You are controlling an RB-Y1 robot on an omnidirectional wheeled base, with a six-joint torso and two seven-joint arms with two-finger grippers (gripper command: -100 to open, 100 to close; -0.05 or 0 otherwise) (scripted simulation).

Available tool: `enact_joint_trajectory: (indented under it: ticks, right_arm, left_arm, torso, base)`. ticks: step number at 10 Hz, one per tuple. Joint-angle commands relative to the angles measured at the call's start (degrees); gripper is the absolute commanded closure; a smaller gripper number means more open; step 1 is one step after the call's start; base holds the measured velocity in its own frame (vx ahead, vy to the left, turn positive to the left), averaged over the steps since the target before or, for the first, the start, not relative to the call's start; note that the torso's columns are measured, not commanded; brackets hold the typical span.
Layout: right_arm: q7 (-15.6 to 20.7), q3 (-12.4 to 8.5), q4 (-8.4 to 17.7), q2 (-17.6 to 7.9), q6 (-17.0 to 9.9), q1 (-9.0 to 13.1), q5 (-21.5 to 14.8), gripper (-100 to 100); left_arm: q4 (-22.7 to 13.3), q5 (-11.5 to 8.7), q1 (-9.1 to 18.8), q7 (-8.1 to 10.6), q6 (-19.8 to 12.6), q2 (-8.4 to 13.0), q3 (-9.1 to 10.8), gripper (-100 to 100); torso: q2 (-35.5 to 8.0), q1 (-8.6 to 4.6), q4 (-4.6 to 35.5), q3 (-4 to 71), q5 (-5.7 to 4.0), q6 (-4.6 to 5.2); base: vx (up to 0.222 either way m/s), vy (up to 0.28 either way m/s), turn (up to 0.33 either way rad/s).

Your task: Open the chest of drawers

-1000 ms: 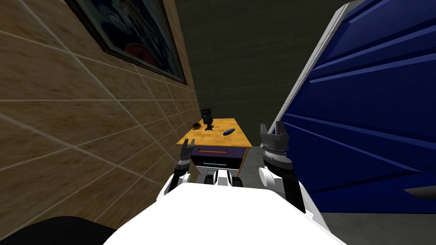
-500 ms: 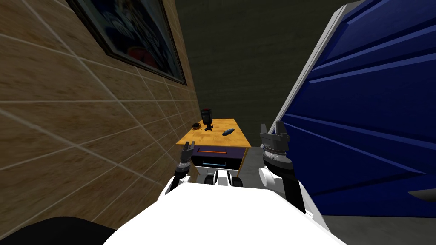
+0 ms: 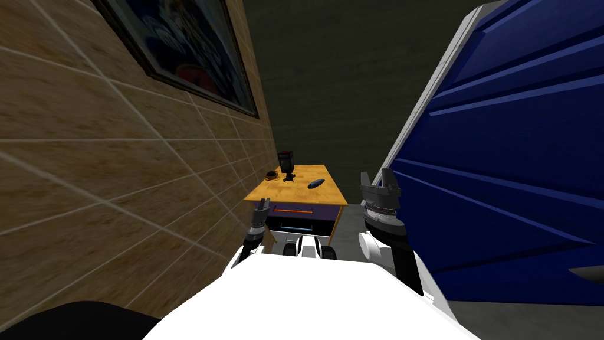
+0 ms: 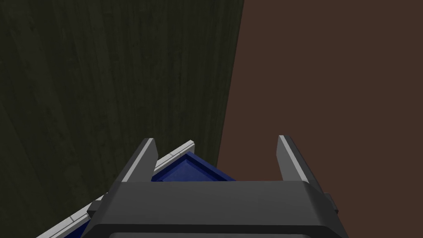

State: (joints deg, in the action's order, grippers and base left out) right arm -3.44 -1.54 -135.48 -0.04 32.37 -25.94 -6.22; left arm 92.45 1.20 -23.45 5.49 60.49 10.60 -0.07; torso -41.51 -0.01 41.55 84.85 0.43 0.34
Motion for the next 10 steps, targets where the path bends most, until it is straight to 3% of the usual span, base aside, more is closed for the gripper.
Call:
enact_joint_trajectory:
  ticks: [1,3,8,10]
  right_arm:
    - [0.0,0.0,0.0,0.0,0.0,0.0,0.0,0]
    - [0.0,0.0,0.0,0.0,0.0,0.0,0.0,0]
    - [0.0,0.0,0.0,0.0,0.0,0.0,0.0,0]
    - [0.0,0.0,0.0,0.0,0.0,0.0,0.0,0]
  left_arm:
    - [-4.0,0.4,0.1,0.02,1.4,0.2,-0.60,-100]
    - [-4.1,0.4,0.1,0.02,1.4,0.2,-0.60,-100]
    - [-11.2,1.1,1.6,-0.73,7.3,0.2,-1.20,-100]
    - [-12.3,1.1,1.6,-0.73,7.3,0.2,-1.20,-100]
  torso:
    - [0.0,-0.02,0.0,0.0,0.00,-0.04]
    - [0.0,0.02,0.0,0.0,-0.02,-0.02]
    - [0.0,-0.06,0.0,0.0,0.00,0.00]
    - [0.1,0.02,0.3,0.1,-0.21,0.01]
  base:
    - [0.012,-0.019,0.018]
    - [0.001,-0.007,0.000]
    - [0.004,-0.021,0.008]
    - [-0.003,-0.025,0.011]
